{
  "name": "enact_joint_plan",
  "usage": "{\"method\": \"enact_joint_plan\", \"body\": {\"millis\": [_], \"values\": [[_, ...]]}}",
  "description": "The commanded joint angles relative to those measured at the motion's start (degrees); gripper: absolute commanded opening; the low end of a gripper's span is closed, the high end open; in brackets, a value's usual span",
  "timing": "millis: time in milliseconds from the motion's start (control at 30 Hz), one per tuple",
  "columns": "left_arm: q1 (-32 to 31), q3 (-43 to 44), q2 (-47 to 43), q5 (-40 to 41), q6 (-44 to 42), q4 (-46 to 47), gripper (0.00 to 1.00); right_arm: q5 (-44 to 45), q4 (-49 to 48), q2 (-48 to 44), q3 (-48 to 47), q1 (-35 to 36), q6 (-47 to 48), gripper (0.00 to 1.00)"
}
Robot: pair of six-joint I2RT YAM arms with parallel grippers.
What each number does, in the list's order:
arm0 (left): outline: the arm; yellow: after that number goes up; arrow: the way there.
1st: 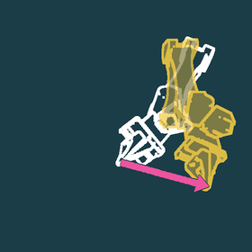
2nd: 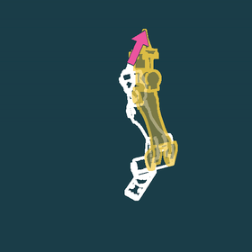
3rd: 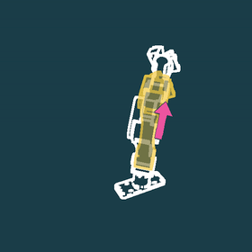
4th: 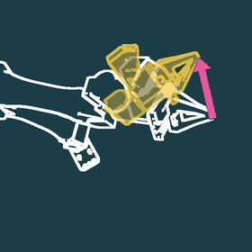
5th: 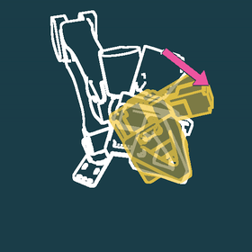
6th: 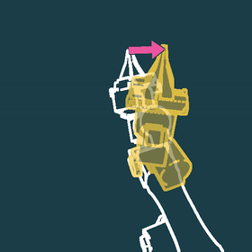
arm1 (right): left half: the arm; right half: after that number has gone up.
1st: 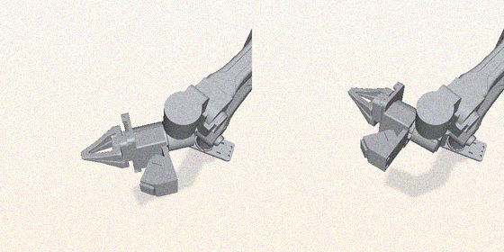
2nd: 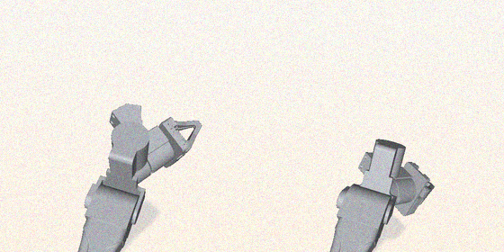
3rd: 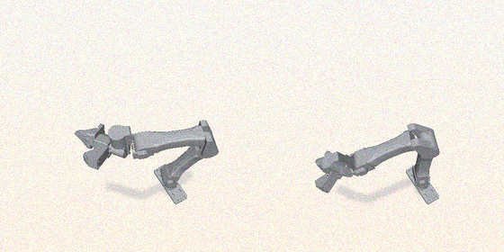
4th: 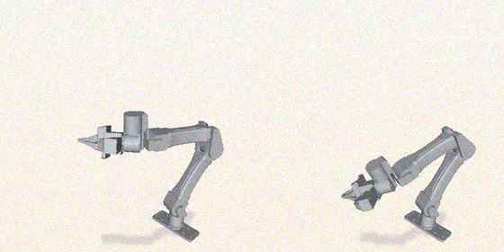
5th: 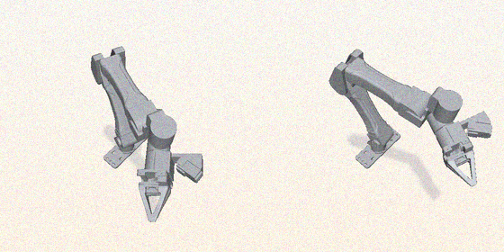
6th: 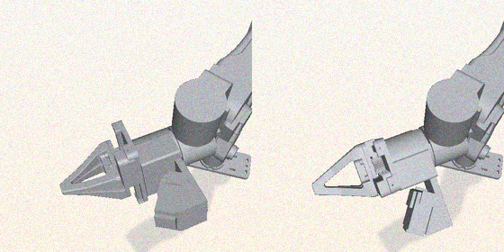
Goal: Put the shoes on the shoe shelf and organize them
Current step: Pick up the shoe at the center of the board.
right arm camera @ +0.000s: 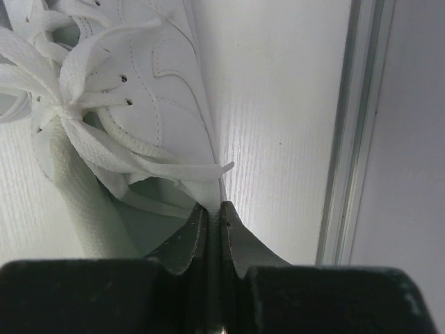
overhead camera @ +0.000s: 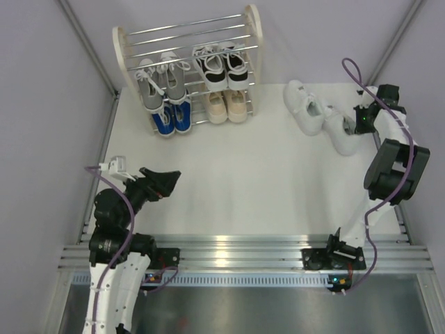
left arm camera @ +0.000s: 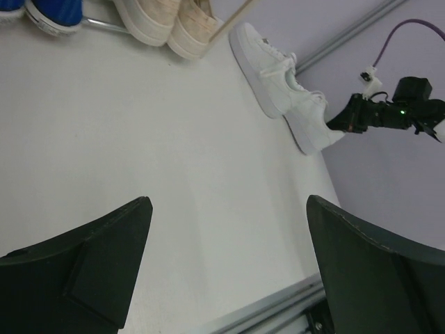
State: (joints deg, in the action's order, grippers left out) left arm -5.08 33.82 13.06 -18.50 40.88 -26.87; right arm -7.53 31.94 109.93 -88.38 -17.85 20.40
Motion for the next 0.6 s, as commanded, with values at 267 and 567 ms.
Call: {"method": "enact_joint_plan", "body": {"millis": [267,567], "values": [[0.07,-6.92,5.56,-20.52,18.52,30.63,0.98,-7.05,-0.66,-24.04,-4.26,-0.70,-2.47,0.00],[-0.63,-6.23,10.39,-19.47,21.87,35.84,0.98,-15.49,7.51,-35.20,-2.51,7.80,-3.18,0.00]]}}
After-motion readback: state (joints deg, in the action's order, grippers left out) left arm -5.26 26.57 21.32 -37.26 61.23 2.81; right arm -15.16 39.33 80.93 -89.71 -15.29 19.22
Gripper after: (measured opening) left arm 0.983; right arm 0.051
